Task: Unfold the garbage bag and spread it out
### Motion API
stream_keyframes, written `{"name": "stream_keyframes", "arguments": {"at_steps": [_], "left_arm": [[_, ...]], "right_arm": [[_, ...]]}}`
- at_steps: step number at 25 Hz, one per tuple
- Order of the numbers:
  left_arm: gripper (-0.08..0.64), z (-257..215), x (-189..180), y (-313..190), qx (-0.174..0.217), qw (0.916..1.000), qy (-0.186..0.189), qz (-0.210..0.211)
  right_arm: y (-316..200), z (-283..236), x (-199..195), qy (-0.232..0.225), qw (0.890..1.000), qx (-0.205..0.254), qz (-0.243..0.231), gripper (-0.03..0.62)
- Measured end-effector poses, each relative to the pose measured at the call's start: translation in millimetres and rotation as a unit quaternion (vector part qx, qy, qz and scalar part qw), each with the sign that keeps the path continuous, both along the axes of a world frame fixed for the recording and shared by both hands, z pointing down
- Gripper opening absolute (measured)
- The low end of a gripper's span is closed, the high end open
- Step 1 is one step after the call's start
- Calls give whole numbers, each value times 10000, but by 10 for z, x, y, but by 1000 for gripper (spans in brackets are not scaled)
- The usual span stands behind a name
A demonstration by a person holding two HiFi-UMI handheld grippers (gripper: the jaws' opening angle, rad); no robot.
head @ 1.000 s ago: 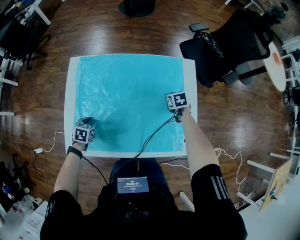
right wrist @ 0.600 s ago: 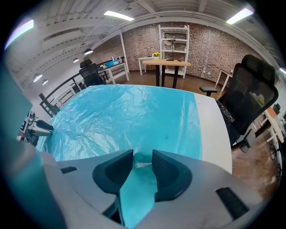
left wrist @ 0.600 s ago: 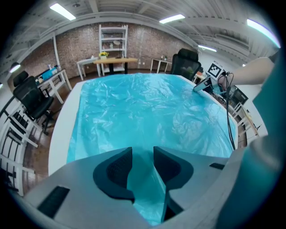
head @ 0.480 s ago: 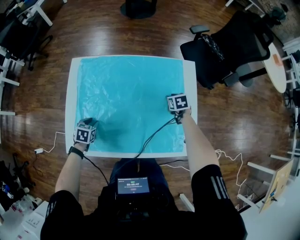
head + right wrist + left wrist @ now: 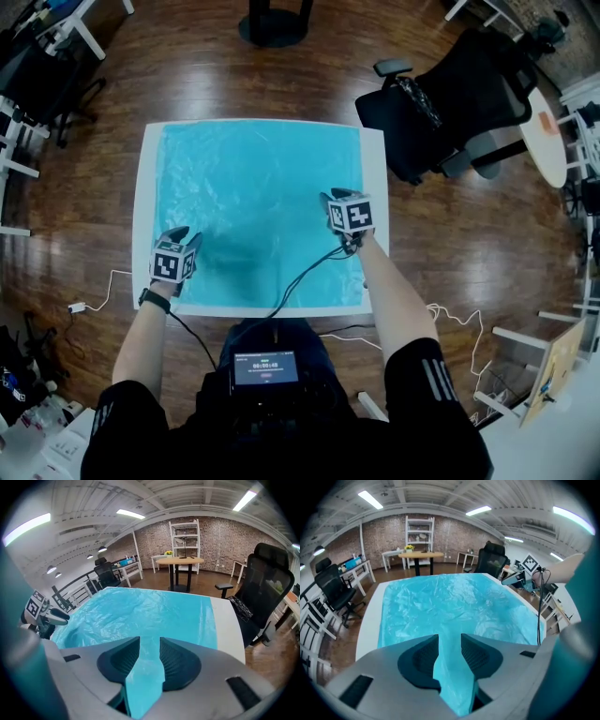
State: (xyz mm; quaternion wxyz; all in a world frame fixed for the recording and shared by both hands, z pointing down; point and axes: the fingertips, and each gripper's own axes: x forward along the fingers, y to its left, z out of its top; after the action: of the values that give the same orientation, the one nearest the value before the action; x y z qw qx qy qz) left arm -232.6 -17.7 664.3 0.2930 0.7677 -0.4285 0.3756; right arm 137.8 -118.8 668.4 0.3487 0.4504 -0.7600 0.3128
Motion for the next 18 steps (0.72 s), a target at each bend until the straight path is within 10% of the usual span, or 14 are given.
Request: {"name": "stream_keyframes", "arguments": {"at_steps": [18], "left_arm": [[161,-1047,502,-274,868,9940,607,264]], "right_arm": [[417,-1266,-449,-995,9898,1018,-6,121]]}}
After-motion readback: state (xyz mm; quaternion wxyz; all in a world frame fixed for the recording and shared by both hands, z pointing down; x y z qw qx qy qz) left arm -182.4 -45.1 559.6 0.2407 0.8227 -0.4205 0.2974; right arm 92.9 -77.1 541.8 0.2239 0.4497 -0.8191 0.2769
